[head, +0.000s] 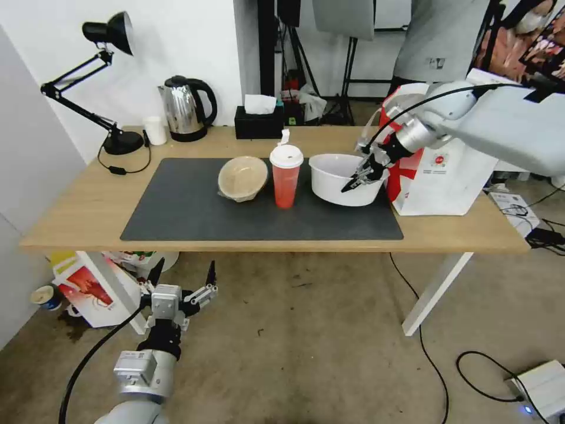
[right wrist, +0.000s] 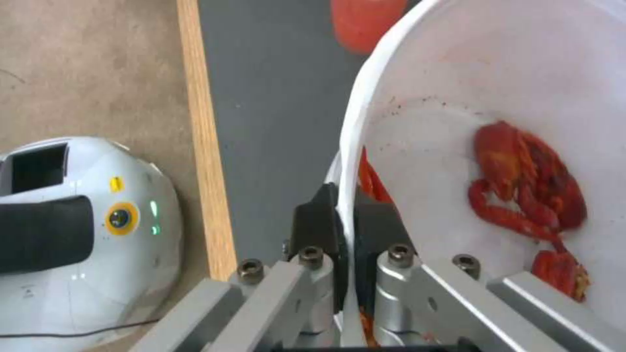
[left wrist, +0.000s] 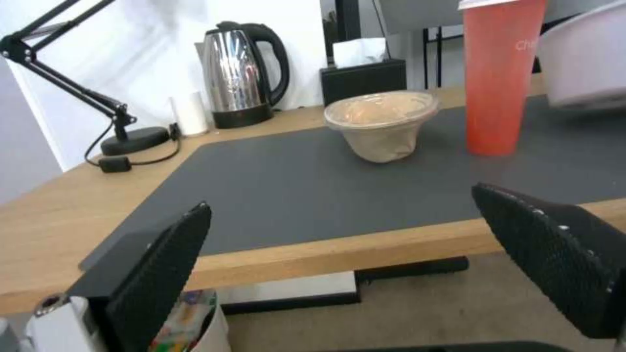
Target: Pick up the trash from the table and place it into the takeout bag.
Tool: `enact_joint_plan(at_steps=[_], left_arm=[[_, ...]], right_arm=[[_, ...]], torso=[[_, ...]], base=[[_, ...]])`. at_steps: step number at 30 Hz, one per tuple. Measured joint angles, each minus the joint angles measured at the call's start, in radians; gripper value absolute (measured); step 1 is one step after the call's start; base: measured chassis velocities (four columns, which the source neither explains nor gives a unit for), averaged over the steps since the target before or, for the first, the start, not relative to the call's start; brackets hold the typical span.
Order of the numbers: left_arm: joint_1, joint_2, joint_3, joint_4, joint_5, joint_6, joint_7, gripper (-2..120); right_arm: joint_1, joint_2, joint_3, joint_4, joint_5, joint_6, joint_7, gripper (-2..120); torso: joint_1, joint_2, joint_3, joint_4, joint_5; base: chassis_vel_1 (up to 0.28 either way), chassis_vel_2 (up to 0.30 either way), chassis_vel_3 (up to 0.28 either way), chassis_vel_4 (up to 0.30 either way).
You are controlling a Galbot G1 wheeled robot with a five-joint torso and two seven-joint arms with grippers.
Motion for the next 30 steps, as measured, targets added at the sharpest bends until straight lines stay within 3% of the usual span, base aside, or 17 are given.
enact_joint_plan(at_steps=[12,30], left_arm=[[0.000,0.000,0.000,0.000,0.000,0.000,0.000,100],[0.000,0.000,0.000,0.000,0.000,0.000,0.000,100]], right_arm=[[0.131,0.037,-0.042,0.074,0.006,0.000,-0.002,0],[0.223,0.020,-0.049,0.125,0.062,-0.001,0.009,0]], torso=[[0.000,0.000,0.000,0.0002,-0.0002],[0.000,0.000,0.000,0.0001,-0.0002]], base=[[0.000,0.000,0.000,0.000],[0.000,0.000,0.000,0.000]])
